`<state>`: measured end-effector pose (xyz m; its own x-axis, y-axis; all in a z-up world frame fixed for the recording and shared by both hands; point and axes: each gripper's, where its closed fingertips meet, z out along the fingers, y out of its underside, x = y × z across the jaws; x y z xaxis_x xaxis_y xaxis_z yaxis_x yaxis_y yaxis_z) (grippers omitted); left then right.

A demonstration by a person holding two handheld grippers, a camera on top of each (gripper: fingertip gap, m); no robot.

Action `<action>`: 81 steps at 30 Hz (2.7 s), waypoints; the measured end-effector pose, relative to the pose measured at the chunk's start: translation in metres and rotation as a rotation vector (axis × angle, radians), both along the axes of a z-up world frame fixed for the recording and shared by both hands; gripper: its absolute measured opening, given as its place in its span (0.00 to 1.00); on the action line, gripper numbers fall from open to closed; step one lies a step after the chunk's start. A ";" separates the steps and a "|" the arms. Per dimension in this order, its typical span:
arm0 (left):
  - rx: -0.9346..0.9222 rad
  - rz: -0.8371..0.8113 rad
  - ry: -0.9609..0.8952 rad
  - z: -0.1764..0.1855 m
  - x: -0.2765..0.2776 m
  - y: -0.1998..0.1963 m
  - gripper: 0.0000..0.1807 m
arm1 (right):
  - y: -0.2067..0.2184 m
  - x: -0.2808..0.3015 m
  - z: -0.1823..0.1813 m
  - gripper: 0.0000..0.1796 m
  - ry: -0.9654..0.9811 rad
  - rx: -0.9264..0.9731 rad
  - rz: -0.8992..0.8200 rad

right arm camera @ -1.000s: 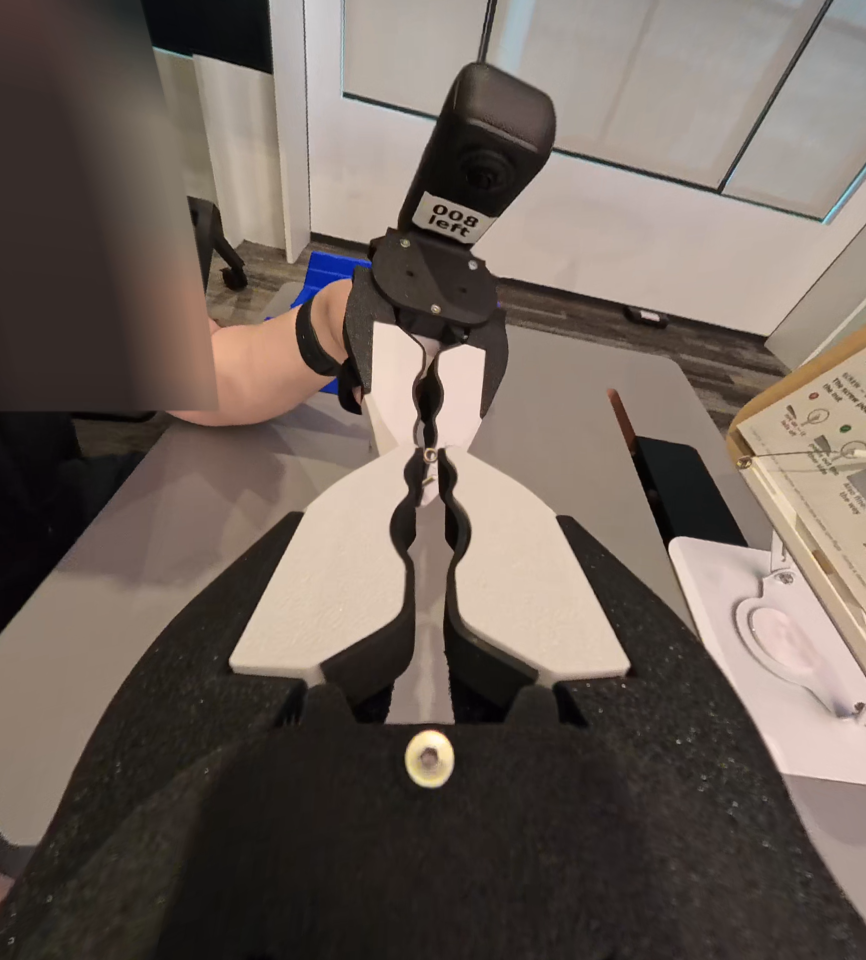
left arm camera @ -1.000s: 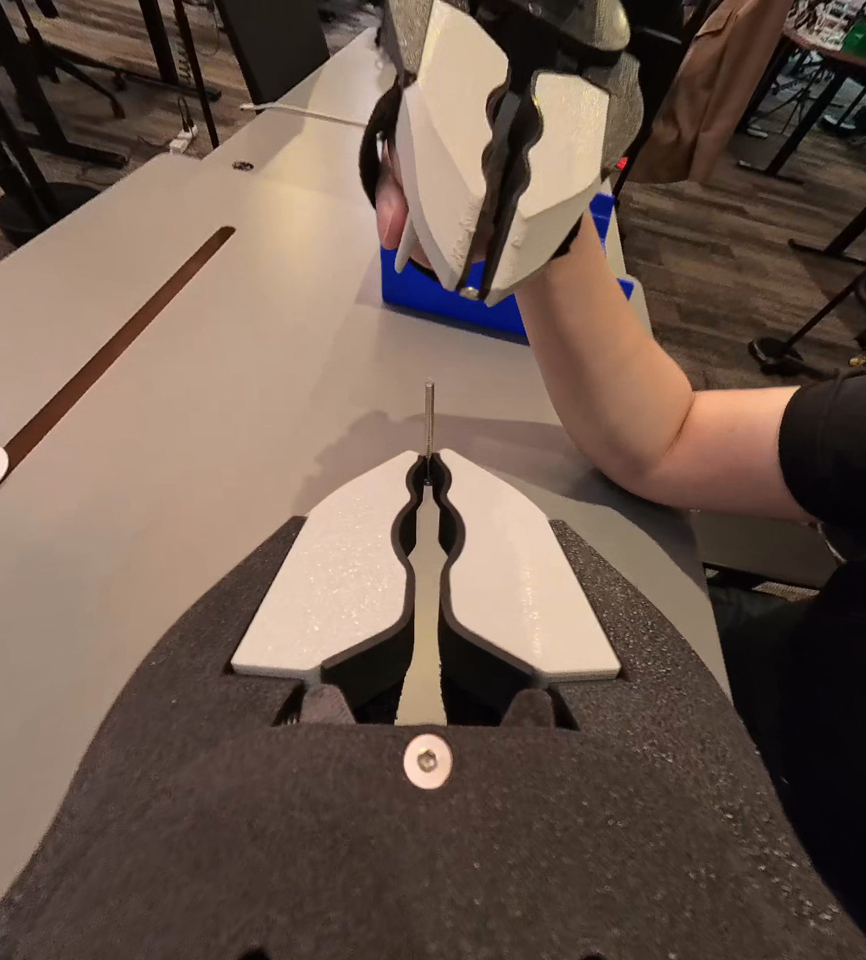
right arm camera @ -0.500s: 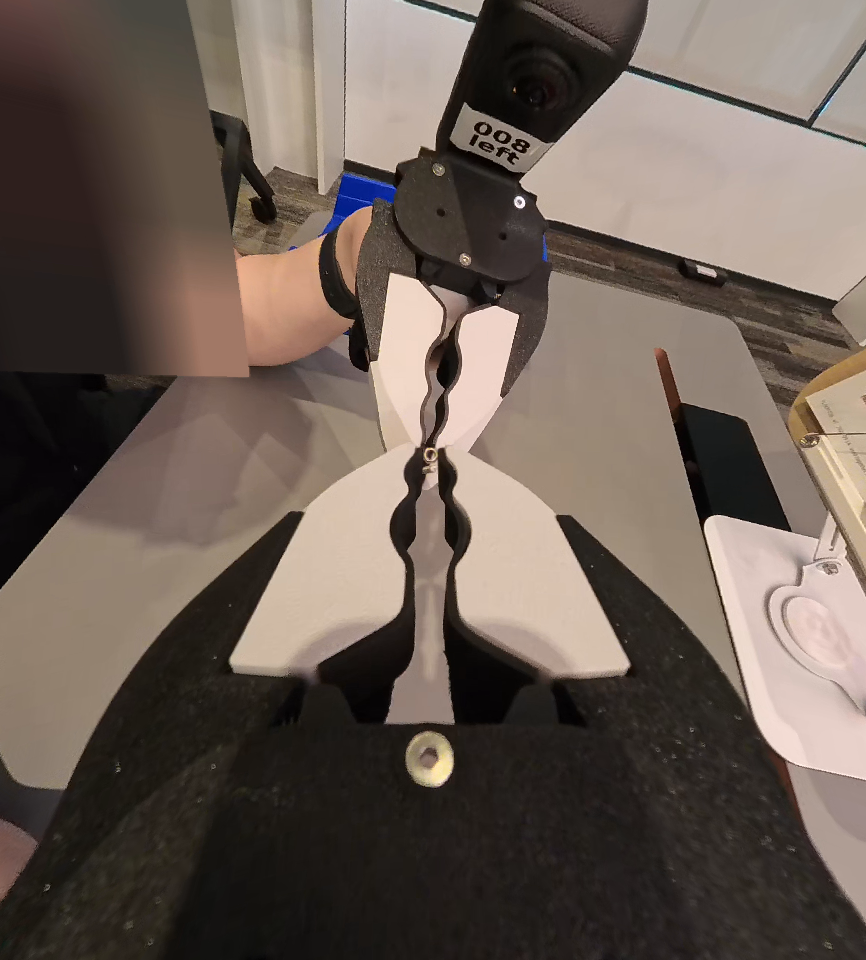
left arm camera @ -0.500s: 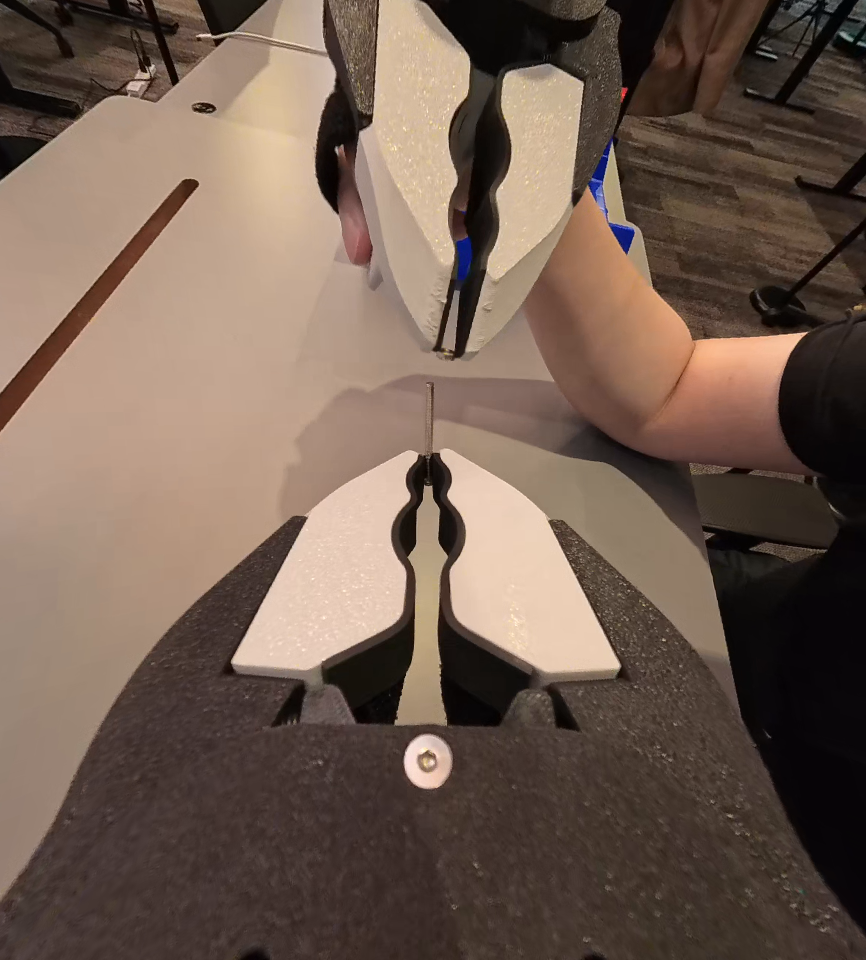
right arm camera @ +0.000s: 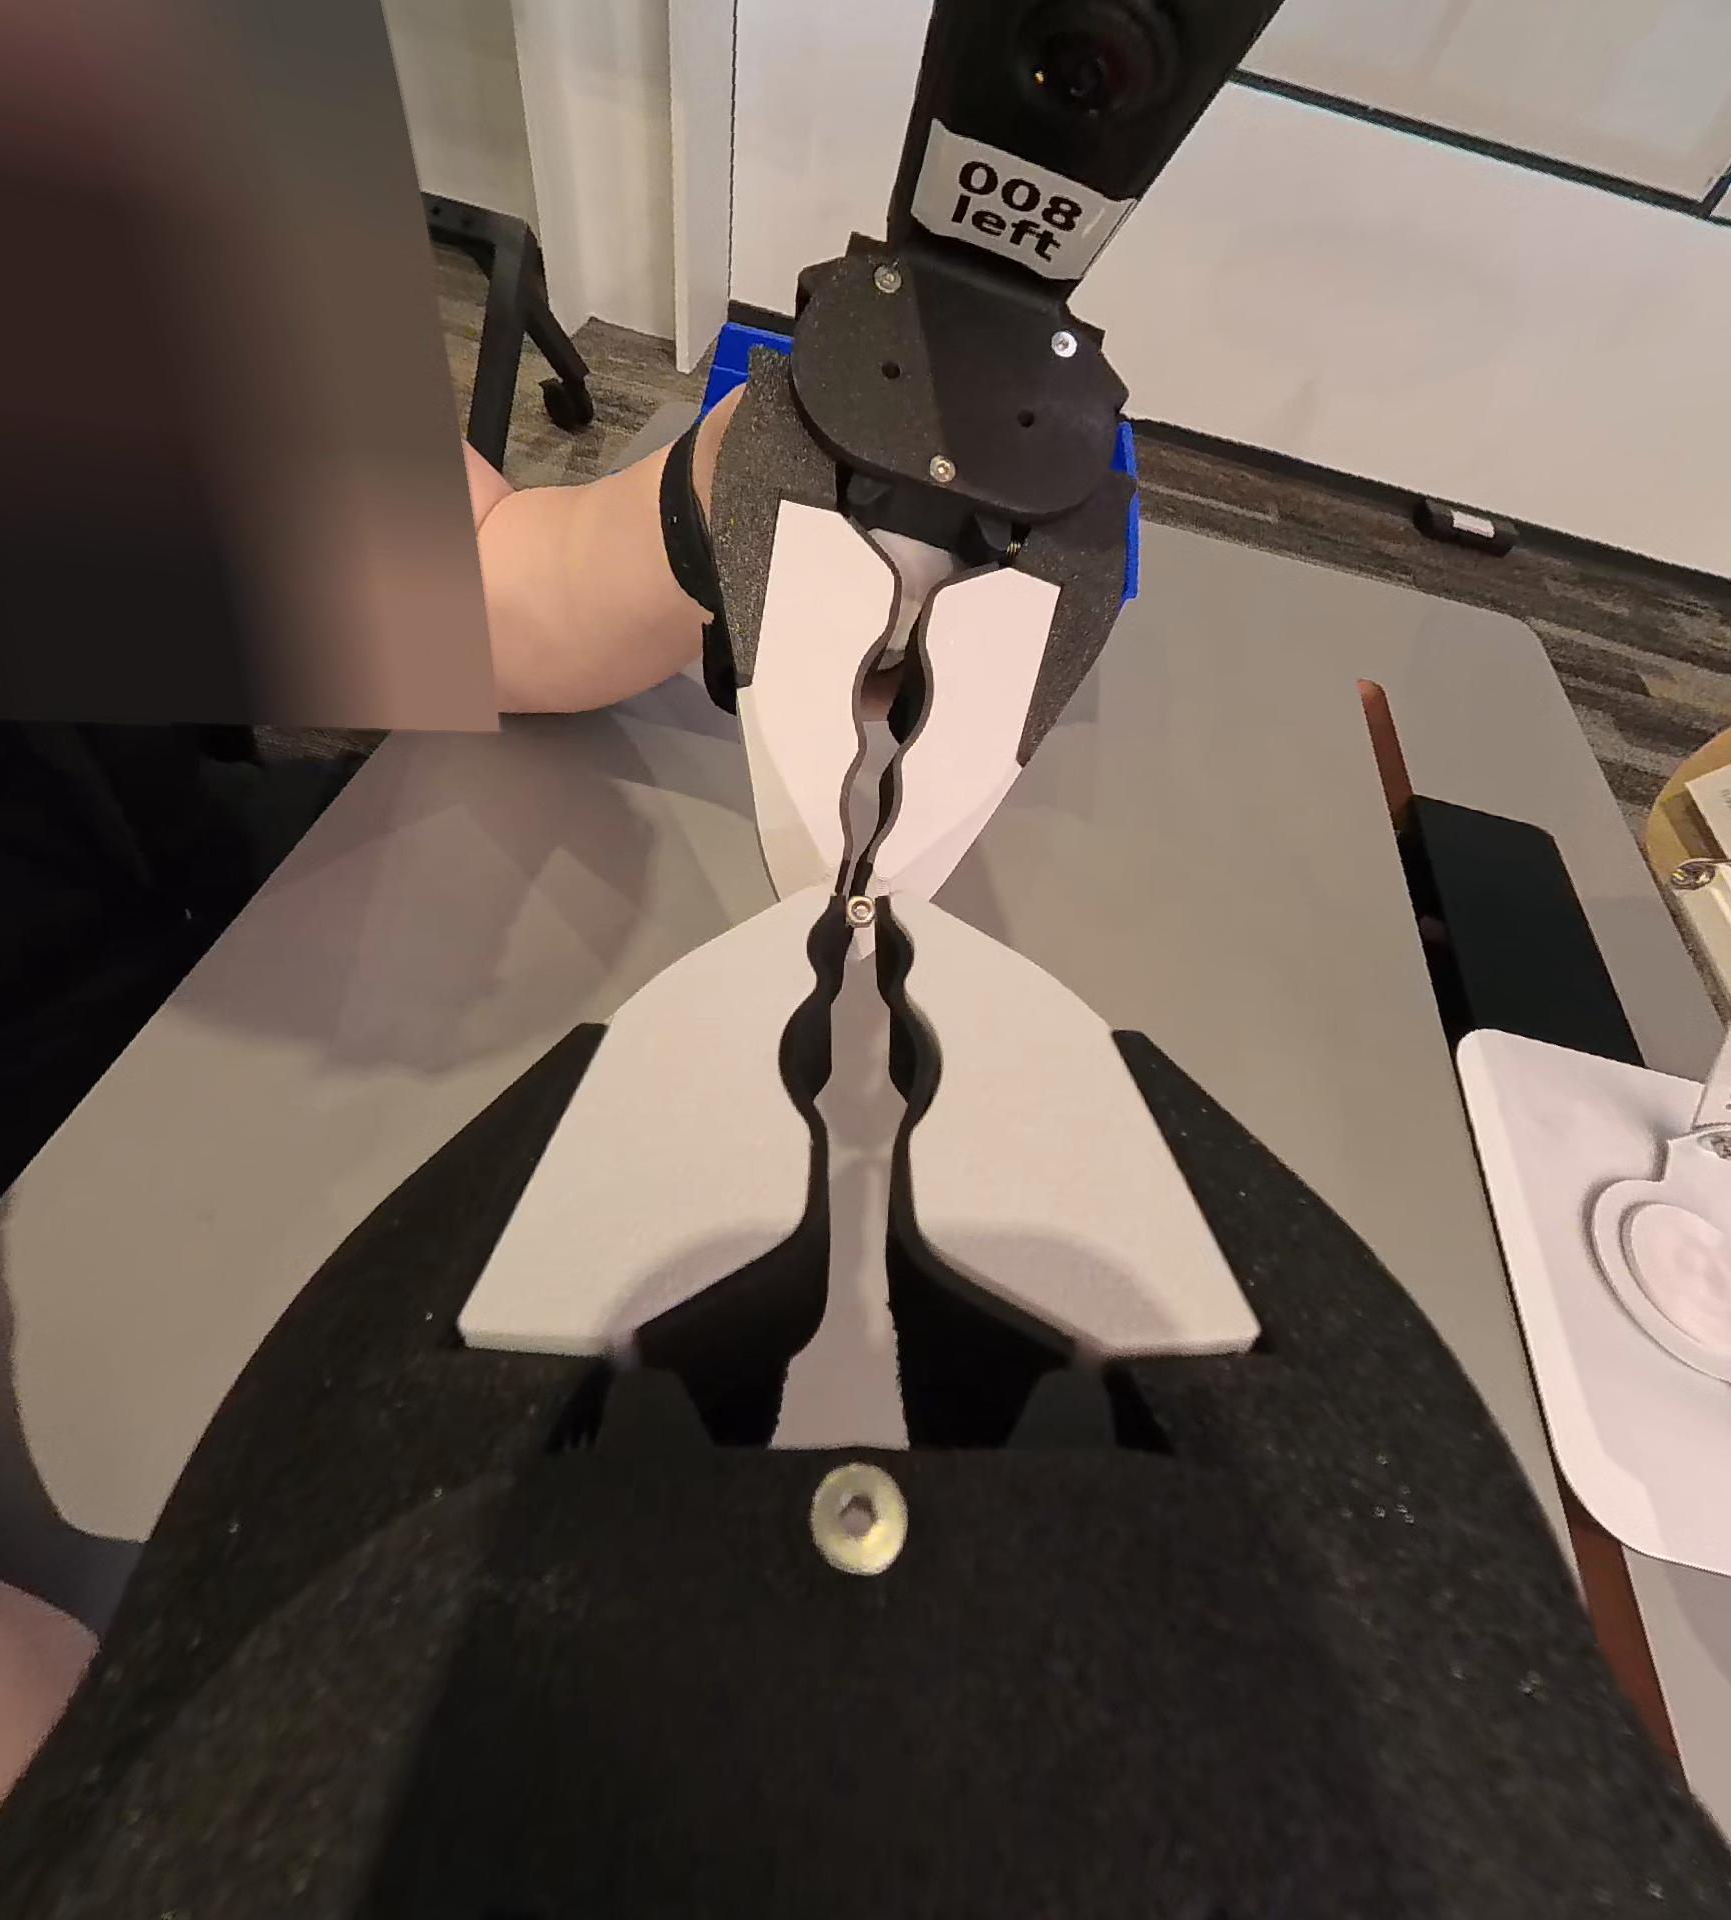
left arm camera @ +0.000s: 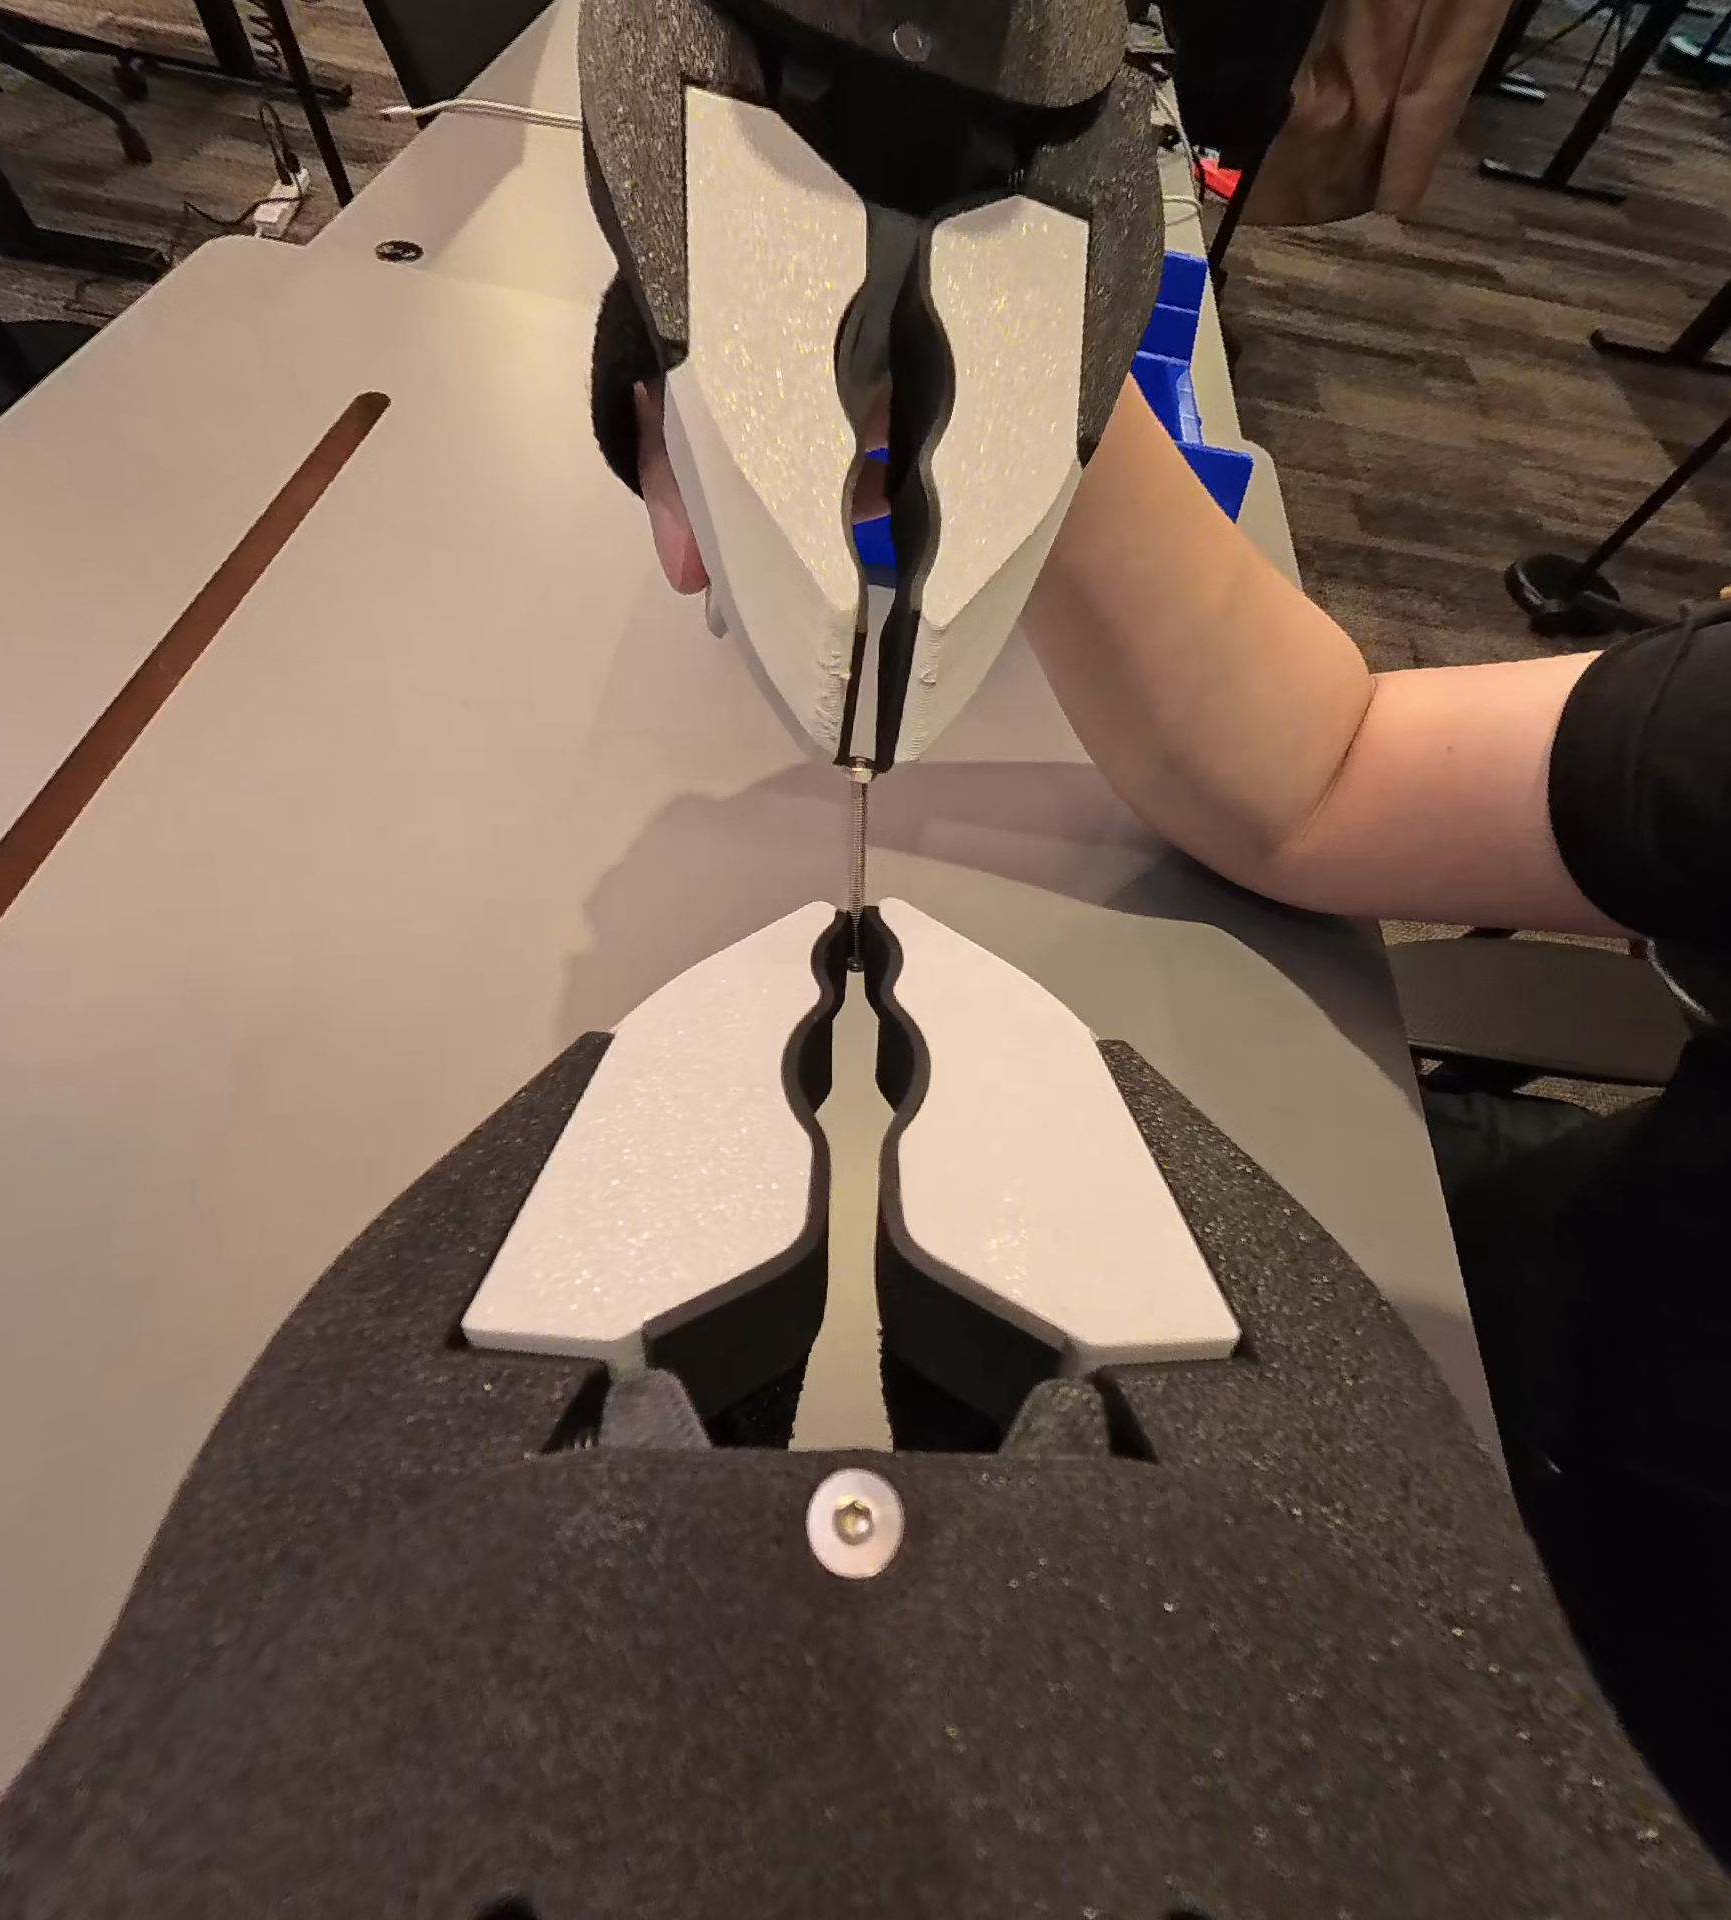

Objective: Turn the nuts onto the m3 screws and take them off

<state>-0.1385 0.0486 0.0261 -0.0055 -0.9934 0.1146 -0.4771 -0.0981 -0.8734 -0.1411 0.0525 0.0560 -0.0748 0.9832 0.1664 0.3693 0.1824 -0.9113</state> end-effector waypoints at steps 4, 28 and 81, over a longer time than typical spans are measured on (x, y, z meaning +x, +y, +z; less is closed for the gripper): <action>0.008 0.002 0.000 0.000 0.000 0.000 0.01 | 0.000 0.000 0.000 0.03 -0.003 0.004 -0.004; 0.083 0.152 -0.102 0.022 -0.005 0.024 0.01 | 0.024 -0.012 0.013 0.06 0.063 -0.012 -0.157; 0.109 0.135 -0.157 0.036 -0.006 0.018 0.01 | 0.012 -0.009 0.032 0.09 0.126 0.099 -0.134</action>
<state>-0.1447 0.0663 0.0617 0.1195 -0.9927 0.0147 -0.3238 -0.0530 -0.9446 -0.1500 0.0646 0.0882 0.0829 0.9613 0.2627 0.2800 0.2305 -0.9319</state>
